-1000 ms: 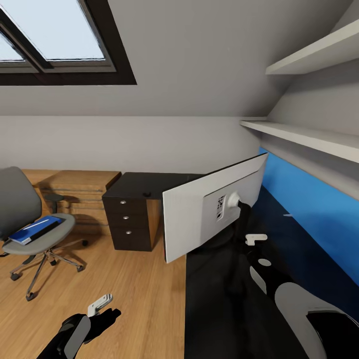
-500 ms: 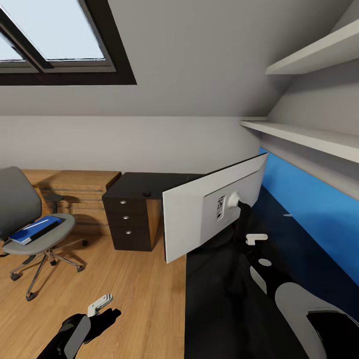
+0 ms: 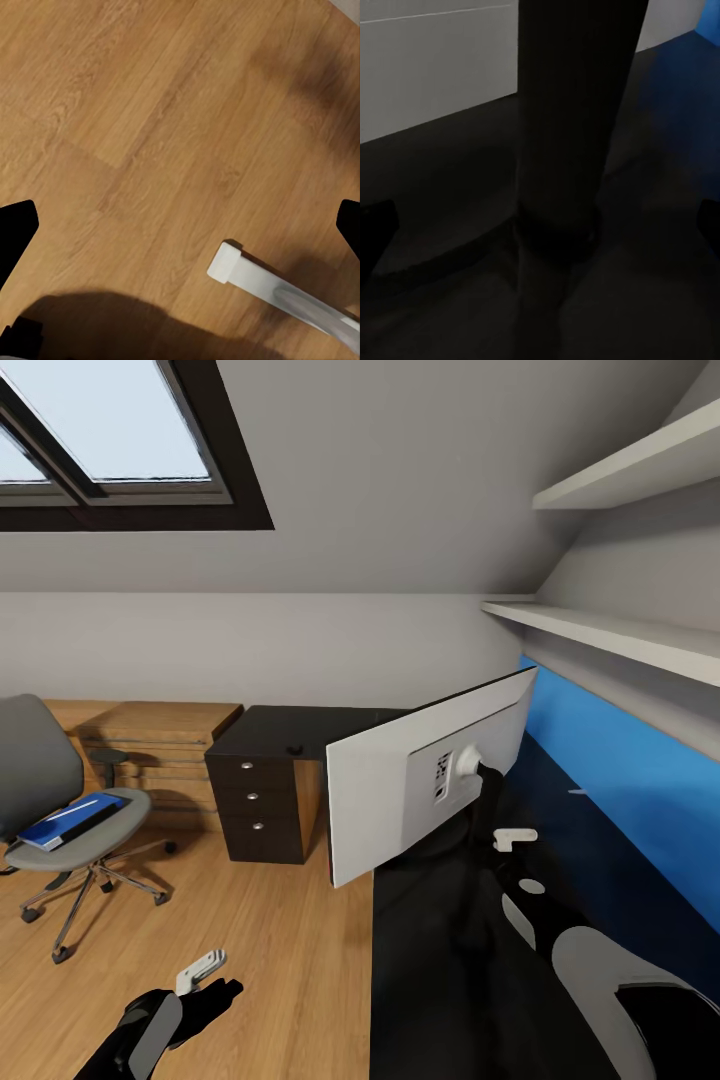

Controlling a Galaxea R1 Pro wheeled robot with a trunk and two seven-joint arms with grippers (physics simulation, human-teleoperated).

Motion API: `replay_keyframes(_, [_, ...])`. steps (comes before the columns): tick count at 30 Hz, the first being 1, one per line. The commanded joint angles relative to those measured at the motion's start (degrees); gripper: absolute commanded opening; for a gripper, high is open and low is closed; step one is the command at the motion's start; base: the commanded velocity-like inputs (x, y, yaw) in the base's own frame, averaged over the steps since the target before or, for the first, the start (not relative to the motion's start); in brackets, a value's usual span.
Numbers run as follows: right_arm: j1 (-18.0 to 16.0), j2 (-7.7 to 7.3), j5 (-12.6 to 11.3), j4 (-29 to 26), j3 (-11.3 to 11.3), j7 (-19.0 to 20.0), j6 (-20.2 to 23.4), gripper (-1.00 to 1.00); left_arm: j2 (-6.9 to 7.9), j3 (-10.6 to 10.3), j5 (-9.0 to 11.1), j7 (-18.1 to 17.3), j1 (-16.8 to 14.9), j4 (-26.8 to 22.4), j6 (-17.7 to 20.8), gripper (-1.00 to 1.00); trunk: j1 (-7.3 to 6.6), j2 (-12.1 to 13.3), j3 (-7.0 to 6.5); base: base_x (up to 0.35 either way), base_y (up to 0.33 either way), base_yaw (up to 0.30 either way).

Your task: In the bedroom, organize the workspace by keeping the computer under the desk, ensuring the monitor is on the desk, placing the keyboard on the desk next to the monitor, placing the mouse on the desk next to the keyboard, moving the folder from the swivel chair onto the desk next to the mouse, stacking the notebook on top of the folder with the pen on top of the notebook, and positioning the swivel chair next to the desk.

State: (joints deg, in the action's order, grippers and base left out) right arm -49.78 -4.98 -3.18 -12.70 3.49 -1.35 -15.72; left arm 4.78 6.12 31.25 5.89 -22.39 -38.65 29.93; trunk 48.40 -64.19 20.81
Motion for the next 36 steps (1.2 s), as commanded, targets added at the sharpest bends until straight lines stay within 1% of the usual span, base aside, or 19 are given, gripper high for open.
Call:
replay_keyframes(1, [-0.05,-0.05,-0.34,0.05,0.37,-0.14,-0.19,1.0,-0.01,0.03,0.6,0.44,-0.04,-0.11,0.3,1.0,0.0,-0.04,0.07,0.0,0.0,0.0])
replay_keyframes(24, [-0.05,-0.21,-0.35,0.11,0.37,-0.16,-0.28,1.0,-0.04,0.0,0.48,0.44,-0.02,-0.11,-0.05,1.0,0.0,-0.04,0.07,0.022,-0.018,0.0])
replay_keyframes(36, [-0.05,-0.17,-0.34,0.13,0.37,-0.14,-0.28,1.0,-0.04,-0.05,0.48,0.44,-0.04,-0.11,-0.1,1.0,0.0,-0.04,0.07,0.099,0.0,0.0])
